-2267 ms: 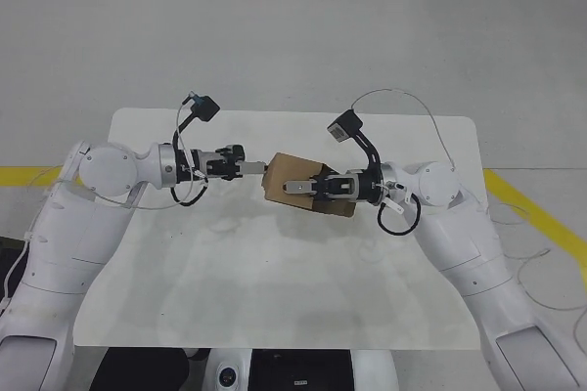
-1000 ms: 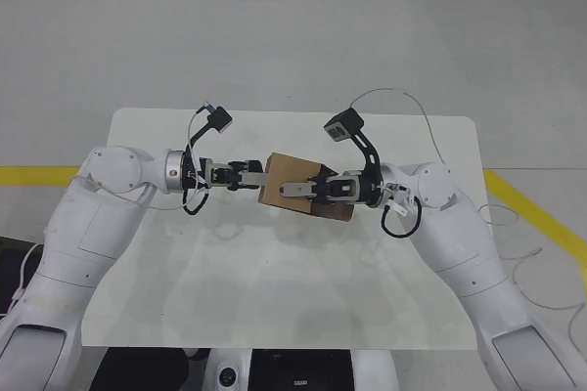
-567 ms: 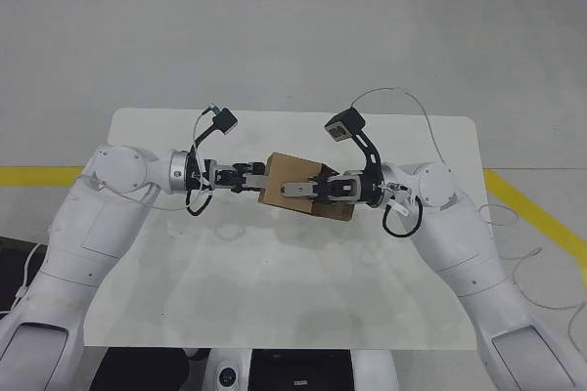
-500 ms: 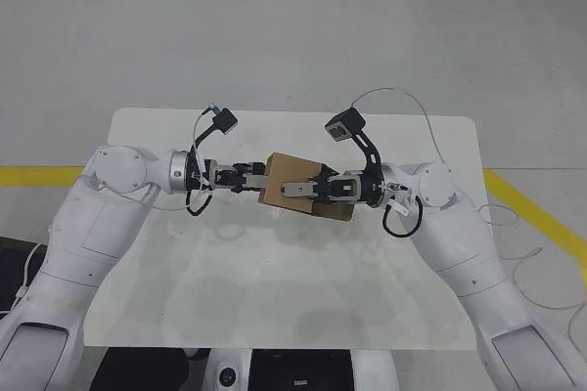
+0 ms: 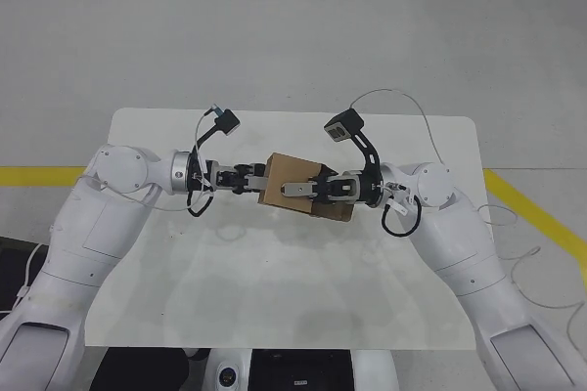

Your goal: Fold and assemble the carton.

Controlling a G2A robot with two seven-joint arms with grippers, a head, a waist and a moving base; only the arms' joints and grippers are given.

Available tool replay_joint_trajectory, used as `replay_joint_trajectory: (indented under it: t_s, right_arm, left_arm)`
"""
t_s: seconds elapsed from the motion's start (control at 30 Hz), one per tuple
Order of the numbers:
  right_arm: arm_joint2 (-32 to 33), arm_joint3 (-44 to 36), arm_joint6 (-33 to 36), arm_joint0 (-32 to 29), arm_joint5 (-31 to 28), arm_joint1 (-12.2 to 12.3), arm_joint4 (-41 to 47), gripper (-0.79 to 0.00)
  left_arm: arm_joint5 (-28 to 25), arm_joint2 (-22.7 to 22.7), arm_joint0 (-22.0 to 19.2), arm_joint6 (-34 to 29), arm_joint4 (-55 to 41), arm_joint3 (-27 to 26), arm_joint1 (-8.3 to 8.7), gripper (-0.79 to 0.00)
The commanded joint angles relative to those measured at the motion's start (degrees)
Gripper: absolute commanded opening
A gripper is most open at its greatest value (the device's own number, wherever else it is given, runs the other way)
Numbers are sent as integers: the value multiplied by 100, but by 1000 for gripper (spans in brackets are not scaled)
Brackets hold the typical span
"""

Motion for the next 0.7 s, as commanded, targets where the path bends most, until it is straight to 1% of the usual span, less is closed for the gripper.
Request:
replay_joint_trajectory:
  t_s: [0.0,0.23,0.47,0.67]
  right_arm:
    - [-1,16,6,-3,-6,-2,4,-785]
    - [16,99,-2,-2,12,-2,-52,-785]
    - [60,313,32,-8,163,26,-248,-785]
    - [27,288,84,-8,125,8,-136,-785]
  left_arm:
    - [-8,4,4,-3,15,-8,-1,0]
    - [15,-18,5,24,59,24,0,0]
    - [30,-249,-31,310,357,185,51,0]
    - [31,-385,-27,407,512,145,87,0]
